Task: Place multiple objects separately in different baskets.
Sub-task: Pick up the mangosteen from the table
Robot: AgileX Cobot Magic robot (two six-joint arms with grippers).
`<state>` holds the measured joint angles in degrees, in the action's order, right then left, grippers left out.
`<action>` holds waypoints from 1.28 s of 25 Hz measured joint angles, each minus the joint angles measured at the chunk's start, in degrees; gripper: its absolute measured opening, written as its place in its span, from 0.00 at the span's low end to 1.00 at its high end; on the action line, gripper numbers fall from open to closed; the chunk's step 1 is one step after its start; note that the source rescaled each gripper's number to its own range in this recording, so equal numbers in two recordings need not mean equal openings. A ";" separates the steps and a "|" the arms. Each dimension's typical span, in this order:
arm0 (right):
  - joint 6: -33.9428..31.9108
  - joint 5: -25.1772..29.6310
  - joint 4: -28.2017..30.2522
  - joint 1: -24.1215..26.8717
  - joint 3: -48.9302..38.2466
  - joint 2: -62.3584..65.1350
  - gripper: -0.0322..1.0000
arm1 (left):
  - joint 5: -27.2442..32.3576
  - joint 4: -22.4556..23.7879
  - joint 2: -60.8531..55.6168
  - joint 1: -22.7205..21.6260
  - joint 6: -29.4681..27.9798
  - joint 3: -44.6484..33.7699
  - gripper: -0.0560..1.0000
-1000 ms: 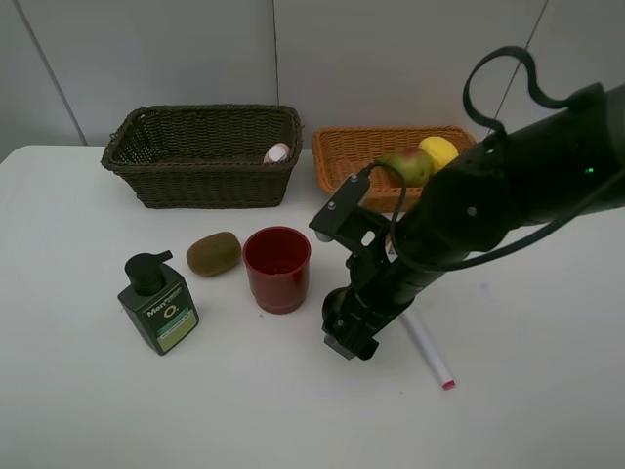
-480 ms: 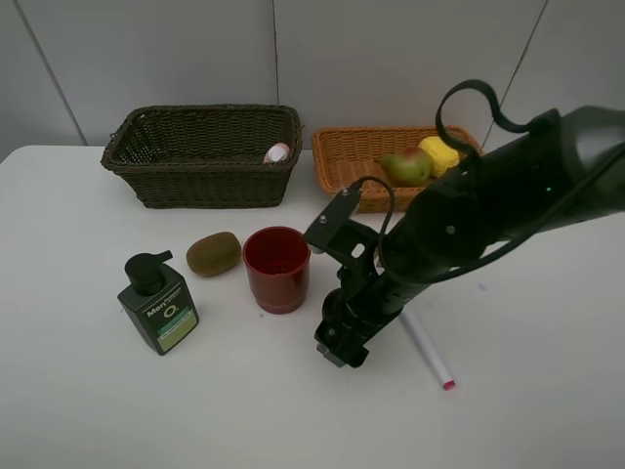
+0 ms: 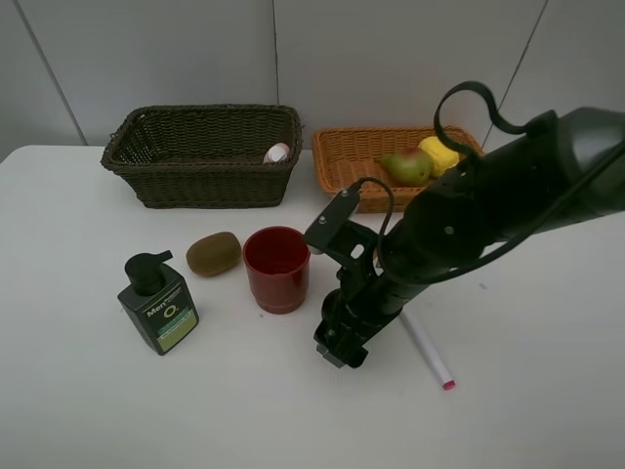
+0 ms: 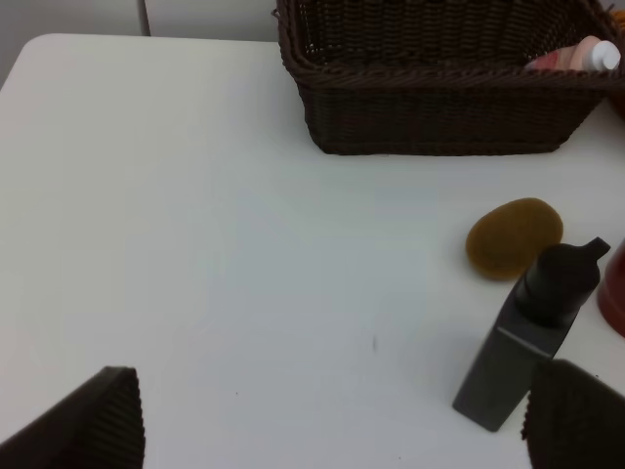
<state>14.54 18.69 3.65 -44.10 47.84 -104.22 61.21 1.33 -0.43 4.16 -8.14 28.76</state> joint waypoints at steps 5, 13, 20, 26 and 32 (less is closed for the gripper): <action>0.00 0.00 0.00 0.00 0.00 0.00 0.98 | 0.00 0.00 0.00 0.00 0.00 0.00 1.00; 0.00 0.33 -0.60 0.00 0.00 0.00 0.64 | 0.00 0.00 0.00 0.00 0.00 0.00 1.00; 0.00 0.39 -0.65 0.00 0.00 0.00 0.64 | 0.00 0.00 0.00 0.00 0.00 0.00 1.00; 0.00 0.39 -0.65 0.00 0.00 0.00 0.64 | 0.00 0.00 0.00 0.00 0.00 0.00 1.00; 0.00 0.39 -0.65 0.00 0.00 0.00 0.64 | 0.00 0.00 0.00 0.00 0.00 0.00 1.00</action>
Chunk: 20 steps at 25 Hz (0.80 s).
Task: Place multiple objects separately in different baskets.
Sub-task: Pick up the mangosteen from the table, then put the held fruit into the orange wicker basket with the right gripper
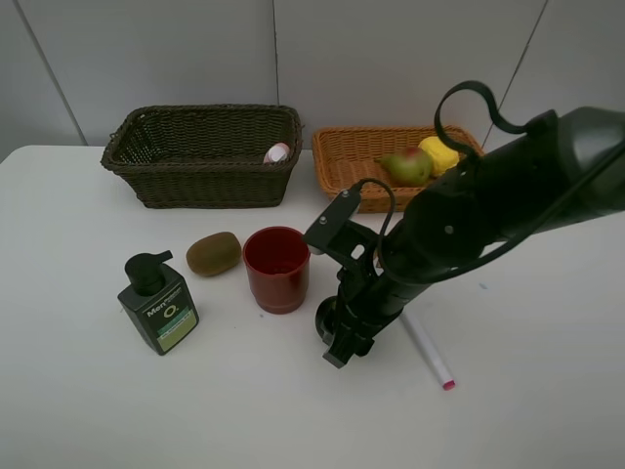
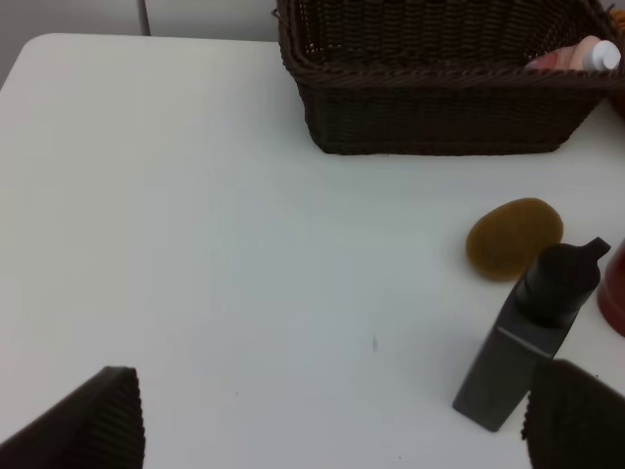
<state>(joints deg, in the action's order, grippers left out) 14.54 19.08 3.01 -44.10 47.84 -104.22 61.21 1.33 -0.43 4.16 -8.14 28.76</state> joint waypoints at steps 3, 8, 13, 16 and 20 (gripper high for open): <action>0.00 0.00 0.00 0.00 0.00 0.00 0.64 | 0.00 0.00 0.00 0.00 0.00 0.00 1.00; 0.00 0.26 0.00 0.00 0.00 0.20 0.64 | 0.00 0.00 0.00 0.00 0.00 0.00 1.00; 0.00 2.79 0.38 0.00 0.00 4.82 0.64 | 0.00 0.00 0.00 0.00 0.00 0.00 1.00; 0.00 4.50 0.62 0.00 0.00 8.97 0.64 | 0.00 0.00 0.00 0.00 0.00 0.00 1.00; 0.00 6.22 1.91 0.00 0.00 15.07 0.64 | 0.00 0.00 0.00 0.00 0.00 0.00 1.00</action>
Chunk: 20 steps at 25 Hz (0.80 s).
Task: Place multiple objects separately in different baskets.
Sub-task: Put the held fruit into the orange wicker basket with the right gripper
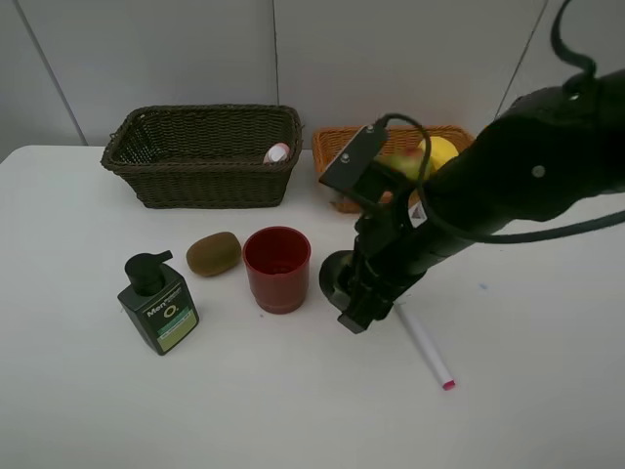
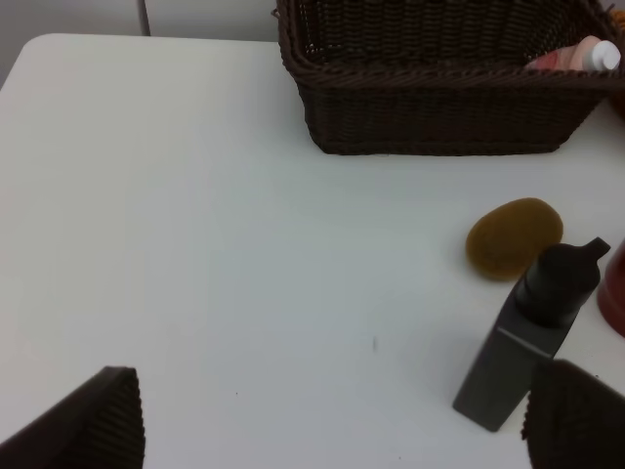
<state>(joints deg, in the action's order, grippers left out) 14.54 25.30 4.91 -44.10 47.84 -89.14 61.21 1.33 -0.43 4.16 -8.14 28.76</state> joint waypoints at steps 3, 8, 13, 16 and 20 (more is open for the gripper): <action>-1.20 0.27 1.01 0.00 0.00 4.53 0.64 | 0.00 0.00 0.00 0.00 0.00 0.00 1.00; -5.68 -0.18 3.25 2.37 0.00 9.95 0.64 | 0.00 0.00 0.00 0.00 0.00 0.00 1.00; -13.04 -4.01 3.60 7.09 0.18 11.48 0.64 | 0.00 0.00 0.00 0.00 0.00 0.00 1.00; -19.42 -6.79 4.99 10.15 1.20 11.48 0.64 | 0.00 0.00 0.00 0.00 0.00 0.00 1.00; -26.56 -9.58 7.27 14.87 3.43 11.43 0.64 | 0.00 0.00 0.00 0.00 0.00 0.00 1.00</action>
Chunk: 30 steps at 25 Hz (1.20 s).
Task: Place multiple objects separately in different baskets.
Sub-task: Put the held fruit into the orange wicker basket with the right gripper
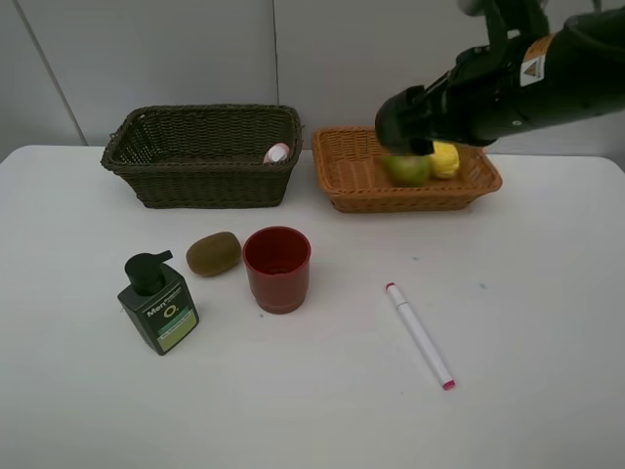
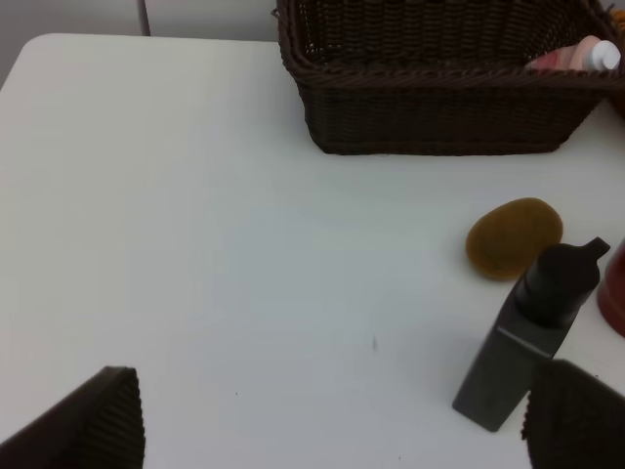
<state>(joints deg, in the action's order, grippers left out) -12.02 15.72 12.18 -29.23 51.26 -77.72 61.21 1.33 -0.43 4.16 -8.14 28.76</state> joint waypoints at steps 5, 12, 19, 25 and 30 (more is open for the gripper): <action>-4.50 -0.56 0.43 7.28 3.66 -2.61 0.64 | 0.00 0.00 0.00 0.00 0.00 0.00 1.00; -4.98 -0.56 0.67 14.38 10.12 -13.13 0.64 | 0.00 0.00 0.00 0.00 0.00 0.00 1.00; -5.03 -0.56 0.67 16.32 16.43 -23.84 0.64 | 0.00 0.00 0.00 0.00 0.00 0.00 1.00; -5.03 -0.62 0.67 17.73 18.98 -29.30 0.64 | 0.00 0.00 0.00 0.00 0.00 0.00 1.00; -4.97 -0.62 1.11 19.27 19.00 -30.95 0.64 | 0.00 0.00 0.00 0.00 0.00 0.00 1.00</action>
<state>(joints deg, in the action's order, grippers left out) -16.99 15.10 13.28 -9.95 70.26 -108.67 61.21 1.33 -0.43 4.16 -8.14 28.76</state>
